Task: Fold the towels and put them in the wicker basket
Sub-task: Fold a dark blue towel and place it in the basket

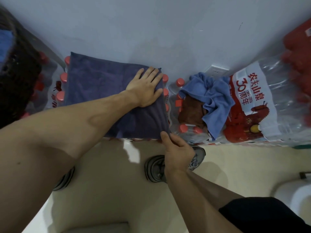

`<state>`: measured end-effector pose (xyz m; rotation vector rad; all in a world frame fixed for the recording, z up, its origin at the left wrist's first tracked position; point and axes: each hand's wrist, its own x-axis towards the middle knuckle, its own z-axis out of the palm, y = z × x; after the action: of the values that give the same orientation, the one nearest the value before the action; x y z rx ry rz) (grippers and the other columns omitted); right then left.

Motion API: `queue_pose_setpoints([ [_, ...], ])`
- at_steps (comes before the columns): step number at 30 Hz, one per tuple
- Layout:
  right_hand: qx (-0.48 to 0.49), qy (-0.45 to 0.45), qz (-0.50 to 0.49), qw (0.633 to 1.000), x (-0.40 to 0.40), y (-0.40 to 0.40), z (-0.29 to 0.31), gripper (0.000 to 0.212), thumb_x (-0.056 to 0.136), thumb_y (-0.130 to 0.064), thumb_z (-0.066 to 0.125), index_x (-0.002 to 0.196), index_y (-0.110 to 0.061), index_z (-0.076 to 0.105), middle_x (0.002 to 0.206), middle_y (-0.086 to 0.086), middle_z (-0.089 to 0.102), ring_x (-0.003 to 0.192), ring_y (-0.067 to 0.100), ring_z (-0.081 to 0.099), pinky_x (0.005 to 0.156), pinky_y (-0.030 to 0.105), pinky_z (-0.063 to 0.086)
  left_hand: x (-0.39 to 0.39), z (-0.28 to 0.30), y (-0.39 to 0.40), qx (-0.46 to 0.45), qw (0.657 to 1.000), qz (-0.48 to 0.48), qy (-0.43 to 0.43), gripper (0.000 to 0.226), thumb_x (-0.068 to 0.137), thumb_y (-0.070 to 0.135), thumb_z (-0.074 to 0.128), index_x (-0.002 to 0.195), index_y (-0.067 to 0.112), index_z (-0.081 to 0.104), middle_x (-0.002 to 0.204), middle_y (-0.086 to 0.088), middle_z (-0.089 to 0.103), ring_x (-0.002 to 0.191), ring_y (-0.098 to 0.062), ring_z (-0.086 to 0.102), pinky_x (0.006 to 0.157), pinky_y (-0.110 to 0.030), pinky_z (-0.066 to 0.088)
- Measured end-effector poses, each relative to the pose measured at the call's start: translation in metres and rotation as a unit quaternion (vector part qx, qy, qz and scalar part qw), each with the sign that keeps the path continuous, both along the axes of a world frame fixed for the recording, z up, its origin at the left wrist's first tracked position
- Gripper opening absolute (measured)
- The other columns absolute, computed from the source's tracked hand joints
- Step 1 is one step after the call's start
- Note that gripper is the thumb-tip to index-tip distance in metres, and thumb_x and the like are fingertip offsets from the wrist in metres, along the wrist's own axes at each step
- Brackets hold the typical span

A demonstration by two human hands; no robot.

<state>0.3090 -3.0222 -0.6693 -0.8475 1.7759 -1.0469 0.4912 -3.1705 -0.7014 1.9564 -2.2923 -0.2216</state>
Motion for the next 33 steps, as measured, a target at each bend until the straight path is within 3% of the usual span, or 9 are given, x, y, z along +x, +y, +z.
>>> queue_pose_setpoints([
  [3, -0.040, -0.010, -0.023, 0.999, -0.001, -0.004, 0.005, 0.017, 0.075, -0.024, 0.085, 0.062, -0.023, 0.074, 0.065, -0.006, 0.072, 0.061, 0.006, 0.067, 0.060, 0.011, 0.050, 0.001, 0.000, -0.001, 0.003, 1.000, 0.000, -0.002, 0.069, 0.097, 0.054, 0.017, 0.155, 0.016, 0.016, 0.162, -0.007, 0.016, 0.150, -0.024, 0.009, 0.122, -0.047, 0.006],
  [7, 0.045, -0.032, -0.040, 0.998, -0.004, -0.007, 0.007, 0.052, 0.086, -0.038, 0.072, 0.061, 0.006, 0.060, 0.058, 0.013, 0.055, 0.056, 0.021, 0.051, 0.058, 0.031, 0.048, 0.002, 0.001, -0.001, 0.001, 1.000, 0.002, 0.007, 0.069, 0.097, 0.055, 0.018, 0.155, 0.017, 0.017, 0.162, -0.006, 0.017, 0.150, -0.023, 0.009, 0.122, -0.046, 0.006],
  [10, 0.177, -0.127, -0.004, 0.976, -0.008, -0.011, 0.010, 0.027, 0.077, -0.025, 0.083, 0.084, -0.004, 0.068, 0.070, 0.012, 0.072, 0.056, 0.020, 0.066, 0.054, 0.028, 0.056, 0.002, 0.001, -0.001, 0.009, 1.000, -0.001, 0.011, 0.069, 0.097, 0.055, 0.018, 0.155, 0.018, 0.016, 0.163, -0.005, 0.016, 0.150, -0.021, 0.008, 0.122, -0.045, 0.005],
  [12, 0.229, -0.156, 0.054, 0.959, -0.011, -0.015, 0.014, 0.033, 0.076, -0.022, 0.084, 0.099, -0.006, 0.067, 0.075, 0.008, 0.074, 0.055, 0.014, 0.067, 0.053, 0.024, 0.055, 0.002, 0.002, -0.002, 0.013, 1.000, -0.003, 0.010, 0.069, 0.098, 0.055, 0.019, 0.155, 0.018, 0.015, 0.163, -0.005, 0.015, 0.150, -0.021, 0.007, 0.122, -0.045, 0.004],
  [15, 0.214, -0.146, 0.100, 0.961, -0.012, -0.021, 0.016, 0.013, 0.082, -0.021, 0.078, 0.088, -0.011, 0.070, 0.073, 0.004, 0.071, 0.056, 0.011, 0.061, 0.053, 0.024, 0.052, 0.003, 0.003, -0.001, 0.016, 1.000, -0.004, 0.011, 0.068, 0.098, 0.055, 0.019, 0.155, 0.018, 0.015, 0.163, -0.005, 0.015, 0.151, -0.021, 0.007, 0.122, -0.045, 0.004],
  [18, 0.168, -0.123, 0.014, 0.978, -0.014, -0.026, 0.013, 0.005, 0.086, -0.015, 0.071, 0.082, -0.012, 0.069, 0.070, 0.005, 0.068, 0.058, 0.016, 0.058, 0.053, 0.026, 0.047, 0.002, 0.002, -0.001, 0.010, 1.000, -0.002, 0.014, 0.068, 0.098, 0.055, 0.019, 0.155, 0.018, 0.016, 0.162, -0.005, 0.017, 0.150, -0.021, 0.008, 0.122, -0.046, 0.005],
  [23, 0.309, -0.166, 0.010, 0.936, -0.019, -0.019, 0.004, 0.013, 0.089, -0.021, 0.063, 0.097, -0.011, 0.068, 0.067, 0.001, 0.064, 0.059, 0.015, 0.057, 0.055, 0.027, 0.052, 0.002, 0.002, -0.002, 0.010, 1.000, -0.002, 0.025, 0.068, 0.098, 0.054, 0.022, 0.155, 0.017, 0.016, 0.163, -0.005, 0.016, 0.151, -0.021, 0.007, 0.122, -0.045, 0.004],
  [27, 0.259, -0.162, 0.068, 0.950, -0.015, -0.023, -0.002, 0.039, 0.085, -0.053, 0.065, 0.106, -0.021, 0.070, 0.095, -0.003, 0.077, 0.090, 0.018, 0.072, 0.068, 0.034, 0.054, 0.006, 0.013, 0.005, -0.009, 0.994, 0.000, 0.109, 0.063, 0.100, 0.043, 0.035, 0.154, 0.015, 0.021, 0.162, -0.007, 0.017, 0.151, -0.023, 0.006, 0.122, -0.044, 0.002],
  [33, 0.167, -0.032, 0.100, 0.980, -0.011, -0.036, -0.011, 0.024, 0.077, -0.025, 0.083, 0.078, -0.011, 0.063, 0.094, 0.014, 0.073, 0.095, 0.034, 0.069, 0.086, 0.049, 0.058, 0.034, 0.046, 0.066, -0.198, 0.952, 0.137, 0.188, 0.026, 0.087, 0.020, 0.052, 0.110, 0.008, 0.058, 0.114, -0.012, 0.056, 0.110, -0.032, 0.048, 0.093, -0.040, 0.034],
])
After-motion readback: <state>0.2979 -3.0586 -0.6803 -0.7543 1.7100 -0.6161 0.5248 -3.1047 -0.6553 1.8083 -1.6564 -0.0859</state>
